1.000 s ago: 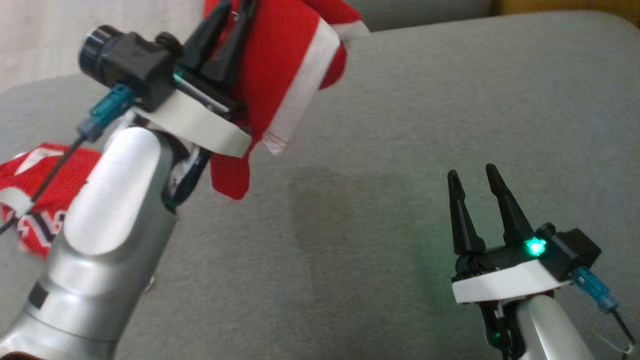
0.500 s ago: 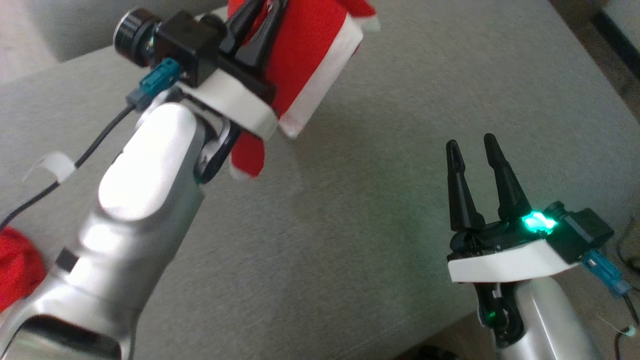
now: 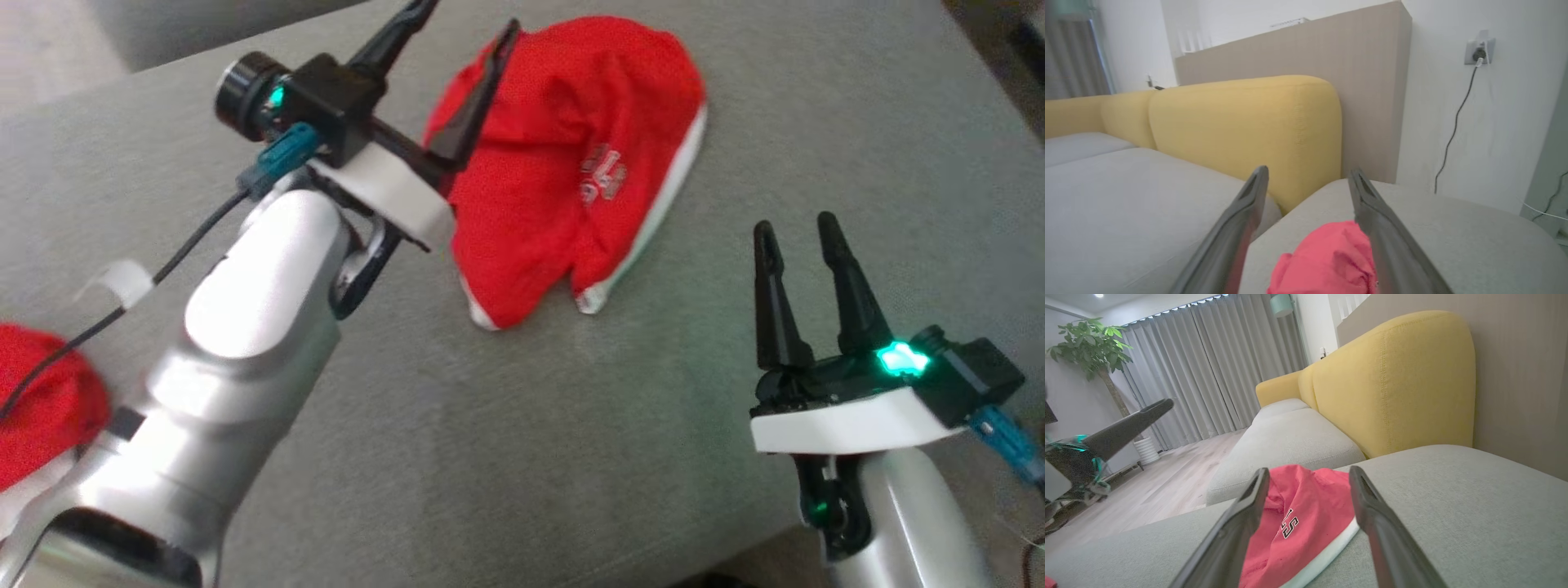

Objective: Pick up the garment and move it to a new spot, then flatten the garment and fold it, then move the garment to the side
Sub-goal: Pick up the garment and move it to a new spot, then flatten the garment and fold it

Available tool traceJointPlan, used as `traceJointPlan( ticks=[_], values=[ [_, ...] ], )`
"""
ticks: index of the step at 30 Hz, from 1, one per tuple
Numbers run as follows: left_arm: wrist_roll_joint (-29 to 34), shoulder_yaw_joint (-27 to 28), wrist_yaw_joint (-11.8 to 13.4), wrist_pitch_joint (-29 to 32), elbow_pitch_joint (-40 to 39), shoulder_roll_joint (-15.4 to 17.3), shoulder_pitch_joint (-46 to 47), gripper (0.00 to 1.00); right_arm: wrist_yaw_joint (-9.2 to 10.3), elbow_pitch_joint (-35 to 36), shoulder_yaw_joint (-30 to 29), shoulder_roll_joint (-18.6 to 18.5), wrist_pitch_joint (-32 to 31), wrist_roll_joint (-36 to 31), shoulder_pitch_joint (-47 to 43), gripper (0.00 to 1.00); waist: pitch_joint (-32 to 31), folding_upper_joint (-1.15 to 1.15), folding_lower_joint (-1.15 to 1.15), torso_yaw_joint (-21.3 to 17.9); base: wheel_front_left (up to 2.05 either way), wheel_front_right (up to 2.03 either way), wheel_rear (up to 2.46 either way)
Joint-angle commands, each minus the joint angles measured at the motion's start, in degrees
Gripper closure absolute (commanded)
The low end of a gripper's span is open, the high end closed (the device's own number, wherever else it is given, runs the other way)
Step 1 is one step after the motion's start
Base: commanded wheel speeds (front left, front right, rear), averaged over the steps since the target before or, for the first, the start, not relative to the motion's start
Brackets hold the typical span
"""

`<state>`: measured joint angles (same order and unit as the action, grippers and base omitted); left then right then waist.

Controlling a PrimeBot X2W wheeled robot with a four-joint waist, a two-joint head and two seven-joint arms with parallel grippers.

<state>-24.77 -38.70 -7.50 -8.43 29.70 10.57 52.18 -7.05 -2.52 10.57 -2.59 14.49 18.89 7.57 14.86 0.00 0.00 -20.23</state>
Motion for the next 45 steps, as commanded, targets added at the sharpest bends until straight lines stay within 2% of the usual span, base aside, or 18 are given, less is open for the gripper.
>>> traceJointPlan(
  ticks=[1,6,14,20,23,29,41,45],
  values=[
    [0.0,2.3,0.5,-0.9,-1.4,2.1,0.5,0.00,-0.44,1.8,0.7,-0.3,0.5,-0.6,0.7,0.00,-1.8,0.00,0.00,3.8,0.00,0.00,0.00],
    [-0.3,3.7,3.1,-4.0,-3.0,4.6,-5.4,0.00,-0.44,1.0,-0.7,-0.3,0.5,-2.7,-0.2,0.00,-4.4,0.00,0.00,10.5,0.00,0.00,0.00],
    [-0.5,6.3,9.5,-6.4,-9.7,6.6,-21.6,0.00,-0.44,-0.5,-3.1,-0.3,0.5,-6.2,-3.1,0.00,-8.2,0.00,0.00,19.8,0.00,0.00,0.00],
    [0.9,10.5,13.4,-6.5,-17.4,4.9,-33.9,0.00,-0.44,-1.3,-4.6,-0.3,0.5,-7.5,-5.5,0.00,-10.4,0.00,0.00,22.5,0.00,0.00,0.00],
    [2.4,12.7,14.3,-6.5,-20.1,3.3,-39.1,0.00,-0.44,-1.6,-5.0,-0.3,0.5,-7.9,-6.4,0.00,-10.9,0.00,0.00,22.9,0.00,0.00,0.00],
    [4.6,16.6,14.2,-6.6,-22.6,-0.1,-44.4,0.00,-0.44,-1.9,-4.4,-0.3,0.5,-8.7,-6.9,0.00,-10.7,0.00,0.00,22.7,0.00,0.00,0.00],
    [9.9,22.1,9.5,-6.6,-22.1,-4.2,-45.6,0.00,-0.44,-2.1,-4.2,-0.3,0.5,-9.3,-6.0,0.00,-9.8,0.00,0.00,21.6,0.00,0.00,0.00],
    [10.9,23.1,8.2,-6.6,-21.8,-5.1,-45.0,0.00,-0.44,-2.6,-3.0,-0.3,0.5,-11.9,-4.6,0.00,-8.6,0.00,0.00,22.0,0.00,0.00,0.00]
  ],
)
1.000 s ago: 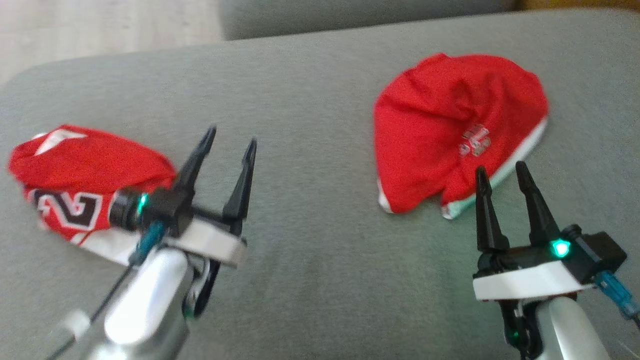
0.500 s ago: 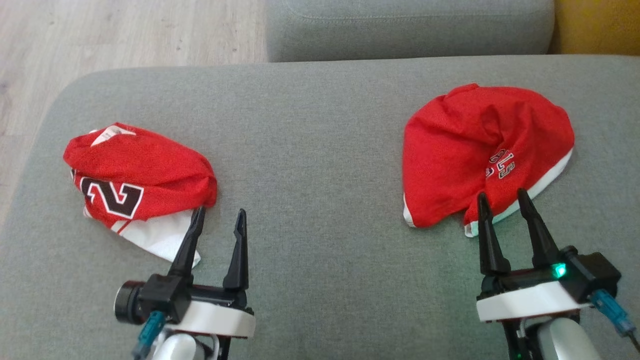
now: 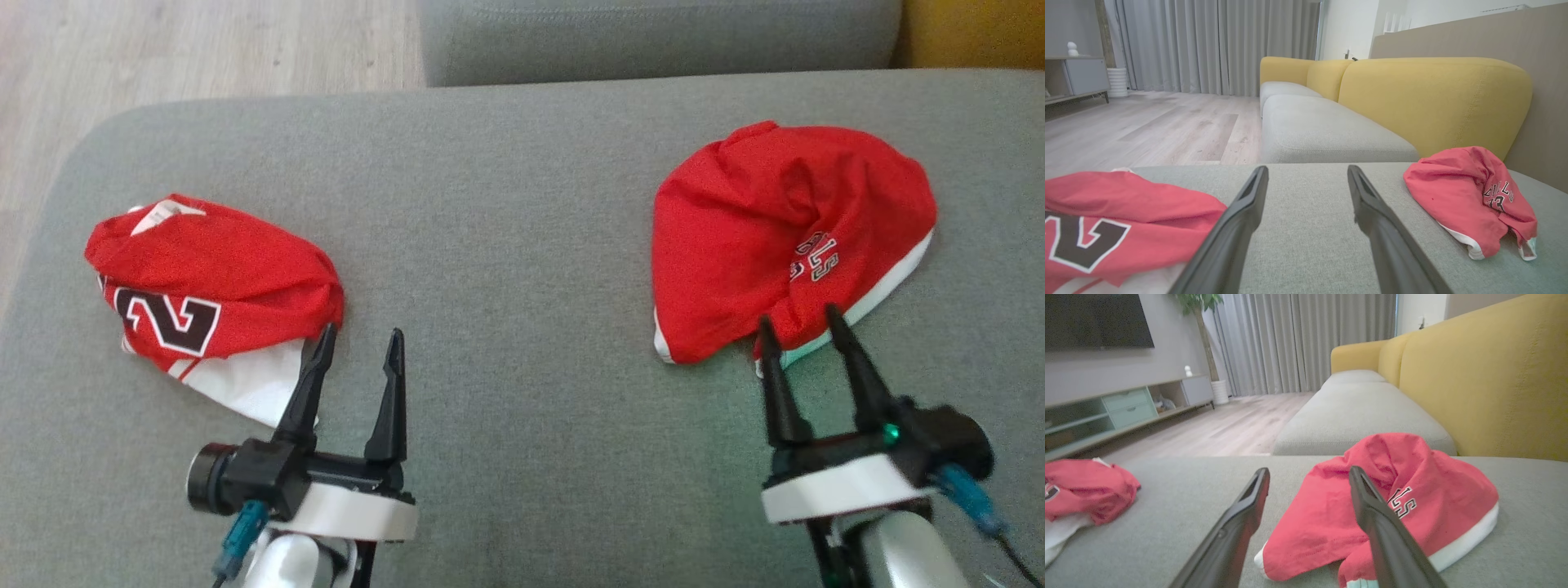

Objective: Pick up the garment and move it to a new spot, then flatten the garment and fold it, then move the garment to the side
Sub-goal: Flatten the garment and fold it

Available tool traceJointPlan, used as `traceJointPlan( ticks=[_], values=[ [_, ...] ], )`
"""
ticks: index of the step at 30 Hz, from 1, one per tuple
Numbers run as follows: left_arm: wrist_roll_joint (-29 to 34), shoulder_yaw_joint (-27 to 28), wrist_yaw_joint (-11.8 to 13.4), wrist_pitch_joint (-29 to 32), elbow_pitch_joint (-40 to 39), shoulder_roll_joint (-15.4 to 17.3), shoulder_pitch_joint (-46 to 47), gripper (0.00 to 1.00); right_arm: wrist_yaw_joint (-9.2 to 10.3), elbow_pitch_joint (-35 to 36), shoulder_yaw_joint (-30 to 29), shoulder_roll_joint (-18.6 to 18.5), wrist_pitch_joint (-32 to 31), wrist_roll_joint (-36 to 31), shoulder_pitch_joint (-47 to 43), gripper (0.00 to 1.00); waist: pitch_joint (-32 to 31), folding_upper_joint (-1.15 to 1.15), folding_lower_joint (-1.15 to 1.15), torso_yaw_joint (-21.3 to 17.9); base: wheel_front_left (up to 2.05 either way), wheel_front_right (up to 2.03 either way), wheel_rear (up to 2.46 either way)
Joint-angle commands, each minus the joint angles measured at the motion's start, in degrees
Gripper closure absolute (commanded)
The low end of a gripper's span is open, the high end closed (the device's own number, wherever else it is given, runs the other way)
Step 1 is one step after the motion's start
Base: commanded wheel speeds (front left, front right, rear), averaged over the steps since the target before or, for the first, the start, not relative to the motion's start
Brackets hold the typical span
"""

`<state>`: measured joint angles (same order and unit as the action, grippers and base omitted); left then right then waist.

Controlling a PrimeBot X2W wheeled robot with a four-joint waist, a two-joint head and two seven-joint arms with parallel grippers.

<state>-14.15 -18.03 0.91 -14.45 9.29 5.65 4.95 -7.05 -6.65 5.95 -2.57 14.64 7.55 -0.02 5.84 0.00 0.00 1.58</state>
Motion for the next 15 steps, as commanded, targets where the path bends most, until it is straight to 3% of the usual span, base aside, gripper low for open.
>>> traceJointPlan(
  ticks=[1,5,15],
  values=[
    [0.5,2.6,-0.5,-0.5,-1.2,-0.4,2.5,0.00,-0.44,0.4,2.1,-0.3,0.4,-1.8,3.4,0.00,0.8,0.00,0.00,0.4,0.00,0.00,0.00],
    [1.2,3.1,-1.6,-0.5,-0.4,-1.2,3.8,0.00,-0.44,-6.3,3.6,-0.3,-0.2,-6.6,6.4,0.00,2.6,0.00,0.00,1.8,0.00,0.00,0.00],
    [1.9,3.5,-3.1,-0.5,1.4,-2.4,5.8,0.00,-0.44,-23.1,4.9,-0.3,-8.1,-16.4,15.3,0.00,4.9,0.00,0.00,5.3,0.00,0.00,0.00]
  ],
)
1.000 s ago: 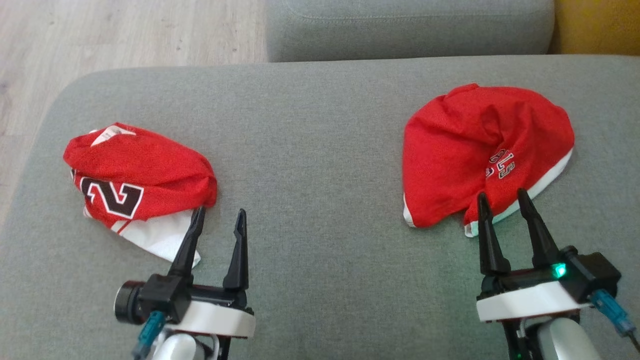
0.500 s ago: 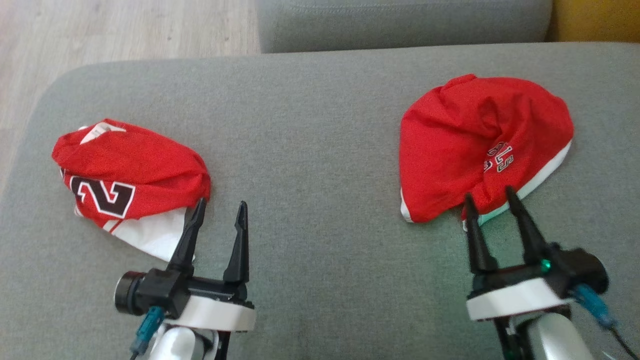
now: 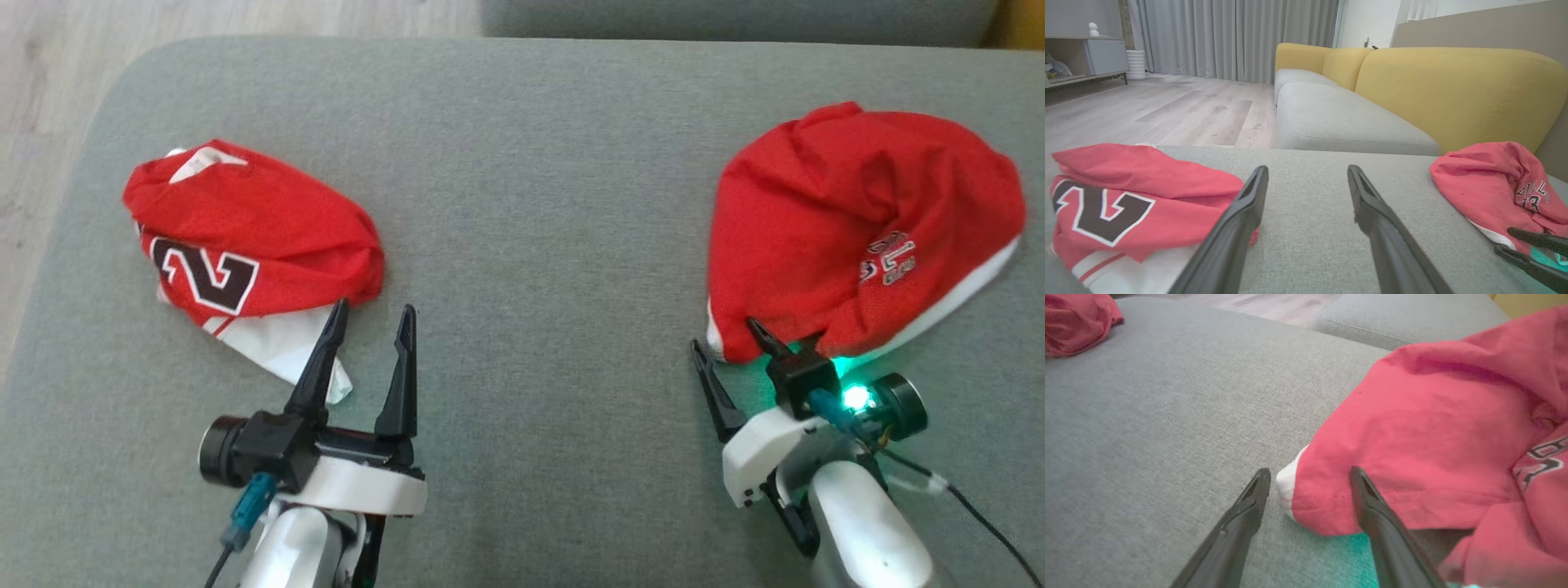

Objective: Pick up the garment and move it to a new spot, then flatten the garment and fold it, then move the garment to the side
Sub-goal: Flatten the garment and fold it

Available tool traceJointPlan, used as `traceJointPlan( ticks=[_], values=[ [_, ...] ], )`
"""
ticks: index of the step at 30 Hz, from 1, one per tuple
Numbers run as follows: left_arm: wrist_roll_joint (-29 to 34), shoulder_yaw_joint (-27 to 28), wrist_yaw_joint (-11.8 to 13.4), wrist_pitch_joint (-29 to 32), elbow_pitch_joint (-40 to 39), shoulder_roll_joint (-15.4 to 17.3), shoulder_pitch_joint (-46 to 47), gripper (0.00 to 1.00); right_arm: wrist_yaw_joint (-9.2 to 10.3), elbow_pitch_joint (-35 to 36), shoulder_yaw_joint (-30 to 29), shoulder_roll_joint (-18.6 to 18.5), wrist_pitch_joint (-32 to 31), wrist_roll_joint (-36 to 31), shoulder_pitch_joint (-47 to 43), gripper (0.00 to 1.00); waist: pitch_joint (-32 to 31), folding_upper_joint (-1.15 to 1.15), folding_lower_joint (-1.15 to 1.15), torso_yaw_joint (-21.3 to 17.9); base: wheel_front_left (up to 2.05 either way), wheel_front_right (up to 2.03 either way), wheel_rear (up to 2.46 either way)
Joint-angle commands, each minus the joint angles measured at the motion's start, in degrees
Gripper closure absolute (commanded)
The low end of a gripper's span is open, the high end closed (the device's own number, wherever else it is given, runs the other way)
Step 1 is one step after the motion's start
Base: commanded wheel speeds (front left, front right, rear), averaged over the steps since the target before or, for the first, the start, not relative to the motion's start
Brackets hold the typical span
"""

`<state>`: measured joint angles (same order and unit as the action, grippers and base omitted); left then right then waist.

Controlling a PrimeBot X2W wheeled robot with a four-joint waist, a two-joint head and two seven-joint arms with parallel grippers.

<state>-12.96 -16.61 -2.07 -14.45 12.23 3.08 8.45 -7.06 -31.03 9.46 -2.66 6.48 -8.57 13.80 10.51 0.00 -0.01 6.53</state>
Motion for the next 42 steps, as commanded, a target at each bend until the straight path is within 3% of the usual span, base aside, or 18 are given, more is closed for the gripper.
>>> traceJointPlan(
  ticks=[1,5,6,7,8,13,20,27,34,38,42],
  values=[
    [0.7,2.2,-0.1,-0.5,-1.5,0.1,2.3,0.00,-0.43,0.2,1.3,-0.2,-0.3,-0.5,1.9,0.00,0.3,0.00,0.01,0.5,0.00,0.00,0.00],
    [0.8,2.5,-0.2,-0.5,-1.3,-0.1,2.2,0.00,-0.43,-4.2,0.9,-0.2,-1.7,-1.5,3.5,0.00,0.3,0.00,0.01,0.8,0.00,0.00,0.00],
    [0.8,2.6,-0.2,-0.5,-1.3,-0.1,2.2,0.00,-0.43,-4.7,0.9,-0.2,-1.6,-1.5,3.8,0.45,0.3,0.00,0.01,0.8,0.00,0.00,0.00],
    [0.8,2.6,-0.2,-0.5,-1.3,-0.1,2.2,0.00,-0.43,-4.7,0.9,-0.2,-1.6,-1.5,3.8,0.45,0.3,0.00,0.01,0.8,0.00,0.00,0.00],
    [0.8,2.7,-0.2,-0.5,-1.3,-0.1,2.2,0.00,-0.43,-5.2,0.9,-0.2,-1.5,-1.6,4.0,1.00,0.3,0.00,0.01,0.6,0.00,0.00,0.00],
    [1.0,3.4,-0.2,-0.5,-1.4,-0.2,1.9,0.00,-0.43,-5.7,-0.1,-0.2,0.6,-0.6,5.1,1.00,-0.1,0.00,0.01,-0.8,0.00,0.00,0.00],
    [0.7,3.8,-0.1,-0.5,-1.4,-0.2,1.4,0.00,-0.43,0.0,-10.2,-0.2,4.7,-0.8,8.3,1.00,-2.2,0.00,0.01,-2.9,0.00,0.00,0.00],
    [-0.3,3.2,0.1,-0.5,-1.7,-0.2,1.0,0.00,-0.43,7.2,-19.9,-2.2,0.0,-6.1,17.9,1.00,-3.4,0.00,0.01,-2.6,0.00,0.00,0.00],
    [-2.2,1.9,0.7,-0.5,-1.8,-0.2,1.1,0.00,-0.43,1.9,-14.6,-8.4,-5.7,-5.5,34.7,1.00,-4.3,0.00,0.01,1.2,0.00,0.00,0.00],
    [-2.8,1.1,1.2,-0.5,-1.6,-0.2,0.8,0.00,-0.43,-3.4,-10.9,-10.1,-1.0,-4.7,45.9,1.00,-5.4,0.00,0.01,4.1,0.00,0.00,0.00],
    [-3.2,1.4,1.8,-0.5,-2.0,-0.2,-0.1,0.00,-0.43,-6.4,-12.4,-9.9,6.1,-6.6,53.7,1.00,-6.2,0.00,0.01,5.8,0.00,0.00,0.00]
  ],
)
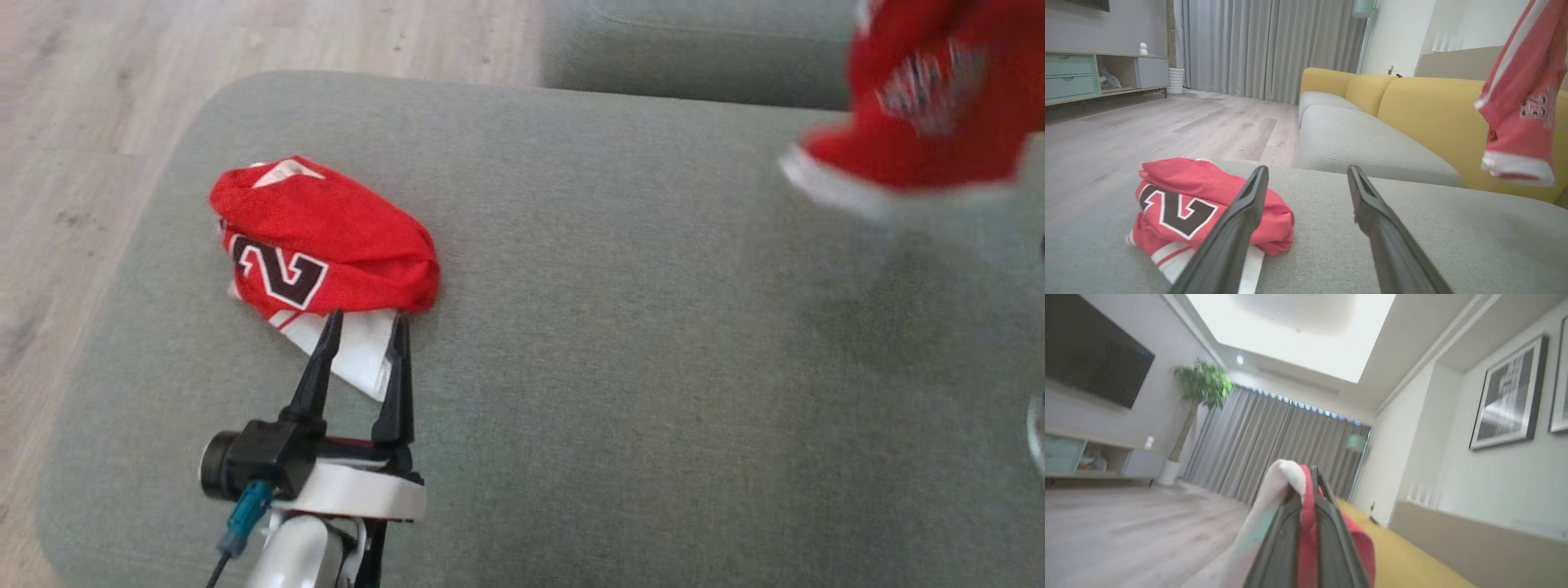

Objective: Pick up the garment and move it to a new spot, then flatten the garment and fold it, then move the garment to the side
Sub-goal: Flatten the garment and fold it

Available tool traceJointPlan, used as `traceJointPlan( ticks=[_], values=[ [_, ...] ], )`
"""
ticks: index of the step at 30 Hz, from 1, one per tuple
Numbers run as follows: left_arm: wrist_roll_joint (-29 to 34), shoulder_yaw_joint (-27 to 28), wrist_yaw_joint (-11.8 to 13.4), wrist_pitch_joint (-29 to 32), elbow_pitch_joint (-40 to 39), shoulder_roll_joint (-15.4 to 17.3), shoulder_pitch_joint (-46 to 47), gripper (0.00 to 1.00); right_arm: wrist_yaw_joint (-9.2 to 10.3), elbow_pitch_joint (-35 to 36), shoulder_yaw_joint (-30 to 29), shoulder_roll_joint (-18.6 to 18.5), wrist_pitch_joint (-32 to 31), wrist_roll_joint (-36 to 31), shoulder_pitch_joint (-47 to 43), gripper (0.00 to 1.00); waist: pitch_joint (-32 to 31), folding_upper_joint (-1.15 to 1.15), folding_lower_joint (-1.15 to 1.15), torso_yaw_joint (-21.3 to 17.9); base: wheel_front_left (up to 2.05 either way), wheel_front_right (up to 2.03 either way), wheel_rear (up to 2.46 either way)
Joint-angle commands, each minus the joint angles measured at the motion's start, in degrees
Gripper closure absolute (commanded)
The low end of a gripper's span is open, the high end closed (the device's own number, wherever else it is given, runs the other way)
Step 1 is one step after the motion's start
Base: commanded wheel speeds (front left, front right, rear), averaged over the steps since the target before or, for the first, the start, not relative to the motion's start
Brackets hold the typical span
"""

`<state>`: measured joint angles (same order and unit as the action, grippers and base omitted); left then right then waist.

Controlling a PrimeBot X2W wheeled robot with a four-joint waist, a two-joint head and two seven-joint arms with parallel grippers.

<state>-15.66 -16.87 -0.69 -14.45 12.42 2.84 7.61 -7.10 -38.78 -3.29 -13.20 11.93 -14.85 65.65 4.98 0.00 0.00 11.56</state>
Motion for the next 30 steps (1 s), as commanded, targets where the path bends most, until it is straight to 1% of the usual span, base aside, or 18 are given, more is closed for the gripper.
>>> traceJointPlan(
  ticks=[1,3,4,6,8,9,10,14,15,19,21,25,28,29,30],
  values=[
    [-0.5,2.0,0.5,-0.5,-2.3,0.0,0.5,0.00,-0.39,0.9,-0.1,0.8,1.5,-0.7,2.7,1.00,-0.8,0.00,0.00,0.8,0.00,0.00,0.00],
    [-0.3,2.7,0.6,-0.5,-2.6,0.0,0.1,0.00,-0.39,-0.2,-0.6,1.7,2.4,-0.3,2.4,1.00,-0.9,0.00,0.00,0.4,0.00,0.00,0.00],
    [-0.2,3.2,0.6,-0.5,-2.7,0.0,-0.2,0.00,-0.39,-1.2,0.2,2.0,2.6,-0.2,1.2,1.00,-0.9,0.00,0.00,0.0,0.00,0.00,0.00],
    [-0.1,3.5,0.6,-0.5,-2.9,0.0,-0.5,0.00,-0.39,-3.5,3.8,2.2,2.8,0.4,-2.3,1.00,-0.8,0.00,0.00,-0.9,0.00,0.00,0.00],
    [0.1,3.3,0.3,-0.5,-2.8,0.0,-0.6,0.00,-0.39,-5.6,8.2,1.3,2.9,1.5,-7.1,1.00,-0.8,0.00,0.00,-2.0,0.00,0.00,0.00],
    [0.1,3.3,0.3,-0.5,-2.8,0.0,-0.6,0.00,-0.39,-5.6,8.2,1.3,2.9,1.5,-7.1,1.00,-0.8,0.00,0.00,-2.0,0.00,0.00,0.00],
    [0.2,3.2,0.2,-0.5,-2.8,0.0,-0.6,0.00,-0.39,-6.6,9.8,0.8,3.0,2.9,-9.6,1.00,-0.9,0.00,0.00,-2.6,0.00,0.00,0.00],
    [0.6,3.0,0.1,-0.5,-2.9,0.0,-0.4,0.00,-0.39,-9.6,17.5,-3.4,2.8,8.8,-19.4,1.00,-1.1,0.00,0.00,-4.9,0.00,0.00,0.00],
    [0.8,3.1,0.0,-0.5,-2.8,0.0,-0.3,0.00,-0.39,-9.6,19.5,-5.0,2.6,10.0,-21.5,1.00,-1.1,0.00,0.00,-5.5,0.00,0.00,0.00],
    [1.4,3.6,-0.3,-0.5,-2.6,0.0,-0.1,0.00,-0.39,-7.8,24.3,-11.8,0.7,15.2,-28.2,1.00,-1.3,0.00,0.00,-7.9,0.00,0.00,0.00],
    [1.5,3.7,-0.4,-0.5,-2.5,0.0,0.0,0.00,-0.39,-6.3,25.3,-14.4,-1.7,17.9,-31.5,1.00,-1.5,0.00,0.00,-8.8,0.00,0.00,0.00],
    [1.5,3.7,-0.5,-0.5,-2.3,0.0,-0.2,0.00,-0.39,-1.5,26.2,-18.4,-7.1,22.4,-37.9,1.00,-1.7,0.00,0.00,-10.5,0.00,0.00,0.00],
    [1.7,3.7,-0.6,-0.5,-2.1,0.0,-0.4,0.00,-0.39,2.3,24.5,-19.3,-10.9,25.6,-42.2,1.00,-1.8,0.00,0.00,-11.6,0.00,0.00,0.00],
    [1.7,3.7,-0.6,-0.5,-2.1,0.0,-0.4,0.00,-0.39,3.7,23.5,-19.5,-11.6,25.7,-43.2,0.69,-1.8,0.00,0.00,-11.8,0.00,0.00,0.00],
    [1.8,3.7,-0.6,-0.5,-2.1,0.0,-0.3,0.00,-0.39,5.0,22.2,-19.4,-12.3,25.7,-44.3,0.00,-1.7,0.00,0.00,-12.0,0.00,0.00,0.00]
  ],
)
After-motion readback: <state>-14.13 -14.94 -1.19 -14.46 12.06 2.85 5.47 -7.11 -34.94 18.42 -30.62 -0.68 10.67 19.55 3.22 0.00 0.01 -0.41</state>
